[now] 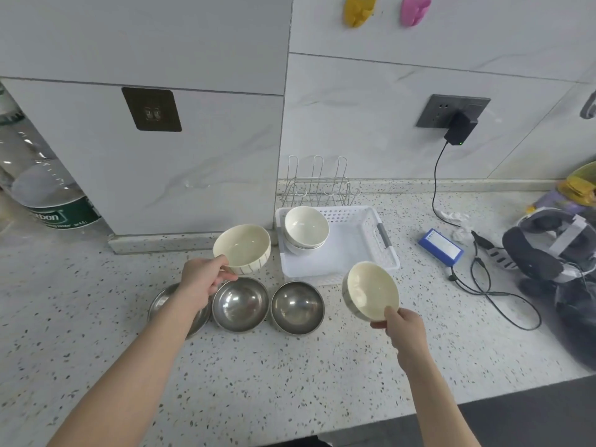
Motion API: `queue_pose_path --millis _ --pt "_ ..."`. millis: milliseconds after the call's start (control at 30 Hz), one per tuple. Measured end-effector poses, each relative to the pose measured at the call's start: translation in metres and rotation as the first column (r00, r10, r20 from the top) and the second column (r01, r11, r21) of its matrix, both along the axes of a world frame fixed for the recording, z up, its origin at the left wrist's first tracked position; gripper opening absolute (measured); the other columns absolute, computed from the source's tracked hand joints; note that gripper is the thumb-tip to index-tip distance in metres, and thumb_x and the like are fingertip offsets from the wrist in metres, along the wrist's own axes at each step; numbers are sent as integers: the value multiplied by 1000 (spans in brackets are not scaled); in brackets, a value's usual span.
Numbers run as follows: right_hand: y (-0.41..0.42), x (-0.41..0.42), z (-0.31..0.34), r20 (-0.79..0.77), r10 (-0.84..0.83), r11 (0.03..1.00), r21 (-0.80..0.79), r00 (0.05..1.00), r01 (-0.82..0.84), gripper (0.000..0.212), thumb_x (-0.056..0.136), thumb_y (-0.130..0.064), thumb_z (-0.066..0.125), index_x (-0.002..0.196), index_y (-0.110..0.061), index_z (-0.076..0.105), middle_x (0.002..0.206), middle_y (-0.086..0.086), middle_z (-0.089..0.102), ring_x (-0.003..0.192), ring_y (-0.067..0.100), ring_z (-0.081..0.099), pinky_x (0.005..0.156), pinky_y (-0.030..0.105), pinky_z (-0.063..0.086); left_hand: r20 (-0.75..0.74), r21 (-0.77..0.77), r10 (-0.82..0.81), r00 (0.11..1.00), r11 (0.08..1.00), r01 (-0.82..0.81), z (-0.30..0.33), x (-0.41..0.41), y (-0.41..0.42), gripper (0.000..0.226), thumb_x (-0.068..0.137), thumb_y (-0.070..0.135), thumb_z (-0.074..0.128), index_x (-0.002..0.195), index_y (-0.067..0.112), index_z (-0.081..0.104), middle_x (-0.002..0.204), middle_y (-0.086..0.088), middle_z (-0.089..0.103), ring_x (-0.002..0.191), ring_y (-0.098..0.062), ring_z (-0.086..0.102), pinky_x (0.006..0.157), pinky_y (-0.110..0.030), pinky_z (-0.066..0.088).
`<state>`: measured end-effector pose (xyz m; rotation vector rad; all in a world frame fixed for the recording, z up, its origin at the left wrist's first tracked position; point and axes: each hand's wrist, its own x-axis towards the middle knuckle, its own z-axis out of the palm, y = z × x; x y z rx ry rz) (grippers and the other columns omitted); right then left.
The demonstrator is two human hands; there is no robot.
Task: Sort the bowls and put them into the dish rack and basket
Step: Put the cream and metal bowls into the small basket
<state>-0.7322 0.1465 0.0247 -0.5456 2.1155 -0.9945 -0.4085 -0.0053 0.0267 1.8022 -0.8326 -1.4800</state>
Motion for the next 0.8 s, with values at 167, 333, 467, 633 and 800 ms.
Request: queue_pose_path --millis 167,333,467,633,800 --pt "-29 -15 24 76 -36 995 -93 996 43 16 89 -7 45 84 -6 61 67 12 73 54 14 34 48 25 29 -60 -16 -30 998 999 29 14 -18 9 10 87 5 58 92 -1 63 77 -24 74 30 -6 32 30 -15 21" --pt "-72 -36 25 151 -26 996 -77 988 38 17 90 -6 43 82 1 57 71 13 71 49 13 25 42 23 25 -117 -10 -8 993 1000 7 20 -46 17 13 88 7 59 94 -2 64 77 -23 75 33 -7 30 30 -15 21" --pt "-106 -56 20 160 42 999 -26 986 -39 18 89 -6 43 85 2 58 66 11 70 48 13 25 39 21 26 -121 -19 14 993 1000 -16 24 -78 17 12 88 7 59 95 -2 64 76 -24 74 34 -7 30 31 -16 21" --pt "-152 -71 7 171 124 992 17 977 -129 45 87 -3 41 130 5 51 84 22 72 31 8 39 32 18 29 -131 -37 63 989 997 -69 24 -120 12 12 89 5 58 94 -4 66 74 -24 73 32 -7 31 31 -15 20" --pt "-182 -69 -13 265 133 990 5 955 -139 67 87 -1 39 151 -17 29 81 20 67 46 15 50 34 18 33 -124 -12 104 987 994 -107 16 -152 6 13 89 6 60 95 -3 67 75 -23 74 34 -9 29 31 -16 20"
